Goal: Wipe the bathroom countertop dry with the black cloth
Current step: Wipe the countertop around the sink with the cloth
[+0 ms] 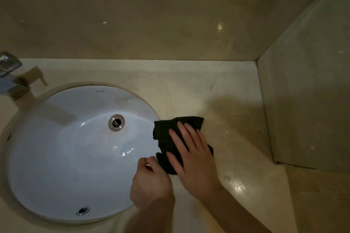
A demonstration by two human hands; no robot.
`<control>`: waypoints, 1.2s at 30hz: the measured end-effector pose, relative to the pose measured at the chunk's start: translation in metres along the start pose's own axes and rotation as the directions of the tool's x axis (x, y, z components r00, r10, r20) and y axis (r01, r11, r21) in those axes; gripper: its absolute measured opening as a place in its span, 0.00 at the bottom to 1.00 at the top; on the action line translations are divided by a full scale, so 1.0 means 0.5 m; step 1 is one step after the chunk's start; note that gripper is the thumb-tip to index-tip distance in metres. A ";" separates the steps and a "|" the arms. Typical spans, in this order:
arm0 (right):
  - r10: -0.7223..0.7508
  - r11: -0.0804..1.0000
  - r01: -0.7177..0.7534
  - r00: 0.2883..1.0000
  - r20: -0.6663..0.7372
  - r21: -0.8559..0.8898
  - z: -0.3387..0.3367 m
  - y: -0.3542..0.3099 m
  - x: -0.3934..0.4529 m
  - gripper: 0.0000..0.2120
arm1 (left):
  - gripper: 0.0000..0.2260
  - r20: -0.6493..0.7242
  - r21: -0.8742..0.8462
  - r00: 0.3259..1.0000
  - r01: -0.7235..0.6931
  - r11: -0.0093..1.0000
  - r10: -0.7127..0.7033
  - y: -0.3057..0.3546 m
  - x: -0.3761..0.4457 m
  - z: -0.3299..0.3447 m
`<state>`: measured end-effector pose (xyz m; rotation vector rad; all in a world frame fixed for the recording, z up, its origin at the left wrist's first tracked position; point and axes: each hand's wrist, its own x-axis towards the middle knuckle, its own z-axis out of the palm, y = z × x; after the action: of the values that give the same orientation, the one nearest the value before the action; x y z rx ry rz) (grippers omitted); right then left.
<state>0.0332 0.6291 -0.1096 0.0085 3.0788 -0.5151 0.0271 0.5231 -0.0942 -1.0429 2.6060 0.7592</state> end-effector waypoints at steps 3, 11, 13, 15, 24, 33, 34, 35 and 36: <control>-0.052 0.998 0.053 0.998 0.034 -0.032 -0.020 0.066 0.005 0.25 | 0.15 0.001 0.014 1.000 -0.020 1.000 0.020 0.003 -0.002 -0.003; 0.481 0.872 -0.490 0.852 -0.209 0.010 -0.086 0.241 0.178 0.27 | 0.14 0.028 -0.003 0.999 0.015 1.000 -0.015 0.009 0.000 -0.005; 0.575 0.813 -0.579 0.779 -0.251 0.063 -0.076 0.224 0.240 0.27 | 0.14 0.027 -0.001 0.999 0.022 1.000 -0.022 0.009 0.000 -0.005; 0.606 0.790 -0.608 0.759 -0.239 0.073 -0.066 0.179 0.288 0.28 | 0.14 0.034 0.009 0.999 0.024 1.000 -0.024 0.008 0.001 -0.005; 0.005 0.999 -0.004 1.000 -0.016 0.035 -0.001 -0.012 0.186 0.26 | 0.14 0.049 0.014 0.999 0.022 1.000 -0.023 0.008 0.002 -0.006; 0.294 0.956 -0.293 0.951 -0.095 0.025 -0.084 0.198 0.096 0.26 | 0.14 0.018 0.006 0.999 0.046 0.999 -0.046 0.012 0.002 -0.004; 0.384 0.923 -0.383 0.913 -0.141 0.034 -0.093 0.225 0.119 0.27 | 0.14 0.016 0.008 0.999 0.046 0.999 -0.046 0.011 0.002 -0.002; 0.451 0.891 -0.452 0.875 -0.178 0.039 -0.099 0.242 0.147 0.28 | 0.15 0.017 0.005 0.999 0.045 0.999 -0.046 0.011 0.002 -0.002; 0.504 0.861 -0.507 0.841 -0.197 0.042 -0.100 0.249 0.175 0.29 | 0.15 0.020 0.000 0.999 0.044 0.999 -0.044 0.010 0.001 -0.002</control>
<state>-0.0542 0.7632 -0.1046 0.9040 3.0681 -0.4839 0.0230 0.5253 -0.0916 -1.0839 2.5573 0.7557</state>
